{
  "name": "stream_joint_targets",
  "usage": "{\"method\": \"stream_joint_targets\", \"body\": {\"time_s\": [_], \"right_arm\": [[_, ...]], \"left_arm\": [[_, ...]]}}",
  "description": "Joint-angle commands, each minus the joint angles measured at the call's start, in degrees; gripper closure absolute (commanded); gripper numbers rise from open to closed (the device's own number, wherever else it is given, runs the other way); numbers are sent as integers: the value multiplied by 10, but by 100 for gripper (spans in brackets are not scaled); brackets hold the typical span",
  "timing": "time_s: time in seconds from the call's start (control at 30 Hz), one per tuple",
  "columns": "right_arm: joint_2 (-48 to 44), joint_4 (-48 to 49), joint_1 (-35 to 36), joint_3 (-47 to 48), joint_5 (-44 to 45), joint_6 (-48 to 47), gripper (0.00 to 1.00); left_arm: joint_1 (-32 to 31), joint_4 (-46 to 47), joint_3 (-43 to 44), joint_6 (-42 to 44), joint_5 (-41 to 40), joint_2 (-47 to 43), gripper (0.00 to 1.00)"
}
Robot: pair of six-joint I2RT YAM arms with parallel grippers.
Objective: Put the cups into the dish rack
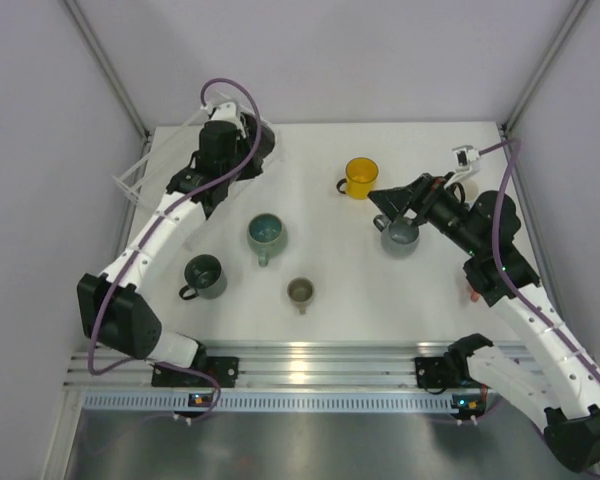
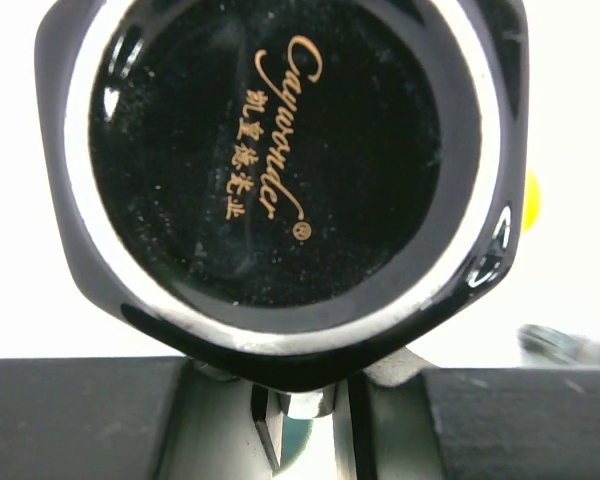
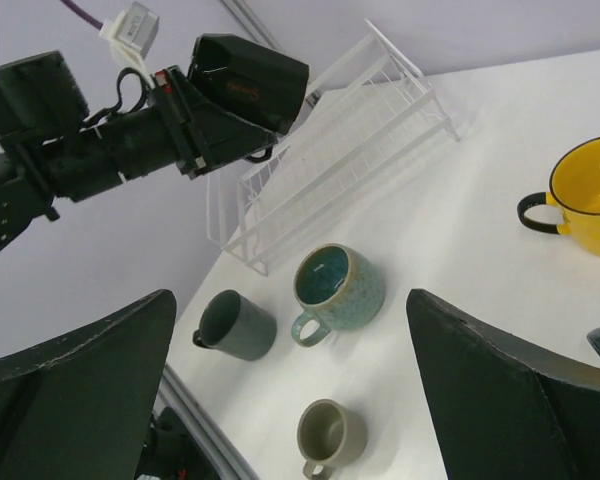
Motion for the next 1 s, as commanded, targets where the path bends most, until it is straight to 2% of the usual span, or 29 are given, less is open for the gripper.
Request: {"method": "stream_joint_targets", "body": {"time_s": [0.0,0.27,0.4,0.63,0.97], "right_arm": [[-17,-7,-5,26,11,-29,0],[-29,-27,-5,25,27,-49,1],[-30,-40,-6,30,19,-71,1],[-39,-60,-6,40,23,-94,1],[-40,-81,-5,43,42,-115,0]], "left_arm": [[41,30,59,32,-20,26,100],[123,76,116,61,-12,127,100],[138,81,148,87,-41,173,100],[168,82,218,105,-16,257,100],[180,82,293,128,-23,358,100]]}}
